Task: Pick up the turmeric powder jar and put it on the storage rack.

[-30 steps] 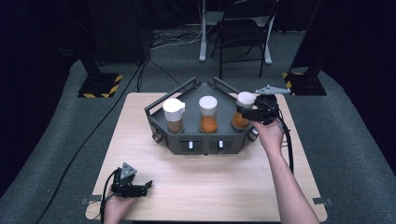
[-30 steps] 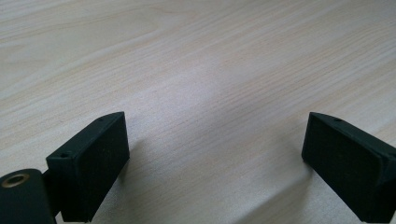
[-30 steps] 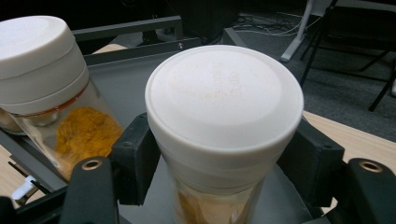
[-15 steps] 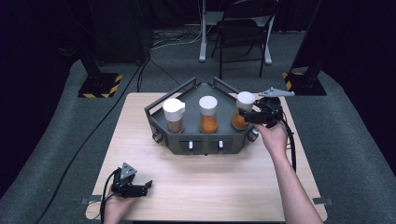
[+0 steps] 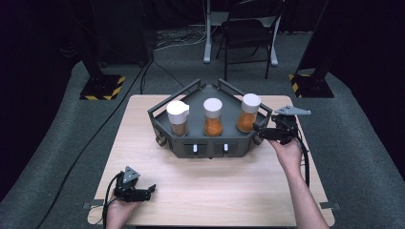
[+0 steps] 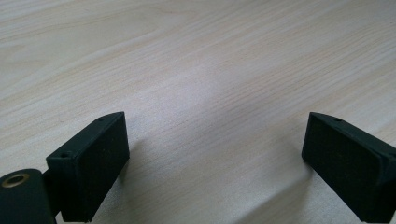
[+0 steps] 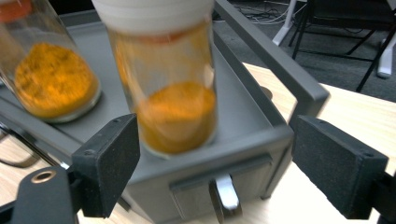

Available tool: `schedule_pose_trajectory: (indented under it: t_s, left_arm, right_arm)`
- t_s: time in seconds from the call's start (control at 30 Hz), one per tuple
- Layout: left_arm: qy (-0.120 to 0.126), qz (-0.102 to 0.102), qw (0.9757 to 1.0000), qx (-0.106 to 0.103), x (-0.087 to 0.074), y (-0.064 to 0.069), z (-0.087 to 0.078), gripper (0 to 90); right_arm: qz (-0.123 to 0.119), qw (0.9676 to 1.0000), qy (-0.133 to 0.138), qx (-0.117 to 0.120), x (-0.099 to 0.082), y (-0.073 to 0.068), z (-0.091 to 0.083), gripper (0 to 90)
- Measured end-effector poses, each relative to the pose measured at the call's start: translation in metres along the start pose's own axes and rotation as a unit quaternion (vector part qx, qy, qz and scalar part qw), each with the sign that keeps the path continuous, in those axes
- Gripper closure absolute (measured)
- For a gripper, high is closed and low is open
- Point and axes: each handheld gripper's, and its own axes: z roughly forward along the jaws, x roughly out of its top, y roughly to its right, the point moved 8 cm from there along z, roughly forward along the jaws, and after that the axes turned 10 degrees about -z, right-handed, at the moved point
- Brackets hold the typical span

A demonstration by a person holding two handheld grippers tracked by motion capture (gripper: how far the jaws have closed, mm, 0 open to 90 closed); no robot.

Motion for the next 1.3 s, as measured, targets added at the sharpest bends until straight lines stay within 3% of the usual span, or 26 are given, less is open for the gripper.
schedule_pose_trajectory:
  t_s: [0.53,1.1,1.3]
  left_arm:
    - [0.0,0.0,1.0,0.0,0.0,0.0,0.0,7.3]
    - [0.0,-0.001,1.0,0.001,0.0,0.0,0.0,7.2]
    - [0.0,-0.001,1.0,0.001,0.0,0.0,0.0,7.2]
  right_arm:
    - [-0.026,0.9991,-0.031,-0.016,-0.063,-0.008,-0.012,13.4]
    - [-0.006,0.9977,-0.067,-0.009,-0.127,-0.011,-0.013,12.3]
    - [0.005,0.997,-0.077,-0.004,-0.14,-0.012,-0.01,12.3]
